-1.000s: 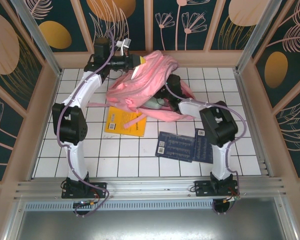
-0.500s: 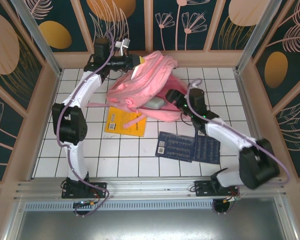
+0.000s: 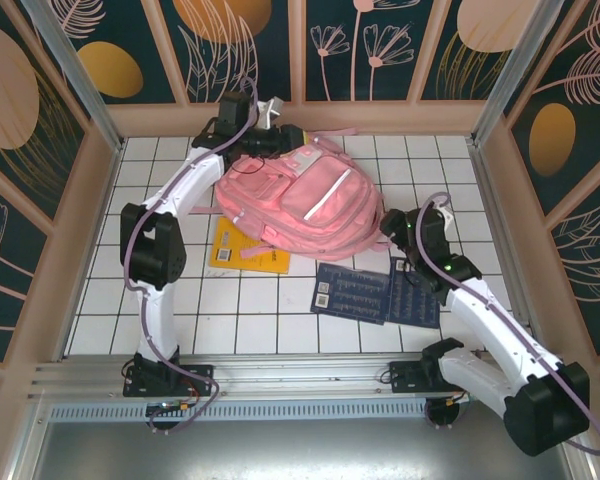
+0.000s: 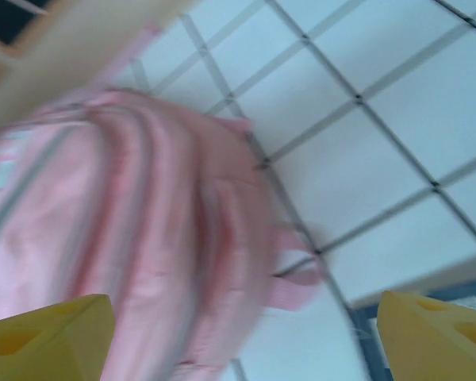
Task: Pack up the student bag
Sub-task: Close the student bag at the top-center of the table, then move the books to the bottom-center of the table.
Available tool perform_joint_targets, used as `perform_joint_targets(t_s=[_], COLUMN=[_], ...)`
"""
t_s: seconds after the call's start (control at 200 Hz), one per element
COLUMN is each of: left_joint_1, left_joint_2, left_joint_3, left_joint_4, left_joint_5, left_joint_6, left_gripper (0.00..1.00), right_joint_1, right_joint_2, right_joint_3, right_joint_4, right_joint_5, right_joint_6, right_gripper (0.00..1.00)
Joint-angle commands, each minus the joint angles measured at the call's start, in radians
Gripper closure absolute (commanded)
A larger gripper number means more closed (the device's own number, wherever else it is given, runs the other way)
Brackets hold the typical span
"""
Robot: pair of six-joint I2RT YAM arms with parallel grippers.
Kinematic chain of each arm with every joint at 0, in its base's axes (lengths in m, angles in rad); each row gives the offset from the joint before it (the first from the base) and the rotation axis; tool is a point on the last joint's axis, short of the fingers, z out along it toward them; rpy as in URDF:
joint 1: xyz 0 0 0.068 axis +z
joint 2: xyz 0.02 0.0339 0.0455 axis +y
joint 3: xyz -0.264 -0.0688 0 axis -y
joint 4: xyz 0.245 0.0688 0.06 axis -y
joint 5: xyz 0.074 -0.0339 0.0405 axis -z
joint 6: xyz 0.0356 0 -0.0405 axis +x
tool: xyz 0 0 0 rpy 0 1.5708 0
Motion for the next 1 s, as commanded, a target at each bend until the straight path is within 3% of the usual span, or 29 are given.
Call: perform_joint_targets(t_s=[0.0, 0.13, 0.27, 0.505, 0.751, 0.991], left_joint_1=[-0.014, -0.131, -0.281, -0.497, -0.533, -0.534], left_joint_2=[-0.118, -0.180, -0.201, -0.058, -0.004, -0.020], left_joint_3=[-0.035, -0.104, -0.214, -0.201, -0.278, -0.433], left_joint_4=[-0.088, -0.133, -0.107, -0.175, -0.215, -0.212], left_joint_5=[-0.162, -0.261, -0.296, -0.235, -0.203, -0.237], left_joint_6=[0.068, 0.104, 0.103, 0.159, 0.196, 0.210], left_gripper=[0.51, 0.51, 0.51, 0.51, 0.53, 0.54], right_joint_1=[-0.108, -0.249, -0.363, -0.389, -0.357, -0.250], right_joint_2=[0.006, 0.015, 0.087, 0.116, 0.011, 0.039], right_joint_3=[-0.055, -0.130, -0.202, -0.266, -0.326, -0.336], right_joint_4=[-0.150, -0.131, -0.075, -0.007, 0.028, 0.067], right_joint_5=[0.025, -0.008, -0.129, -0.362, -0.644, -0.773], right_joint_6=[0.083, 0.107, 0.088, 0.035, 0.022, -0.039], right_gripper=[0.11, 0.05, 0.04, 0.11, 0.18, 0.26])
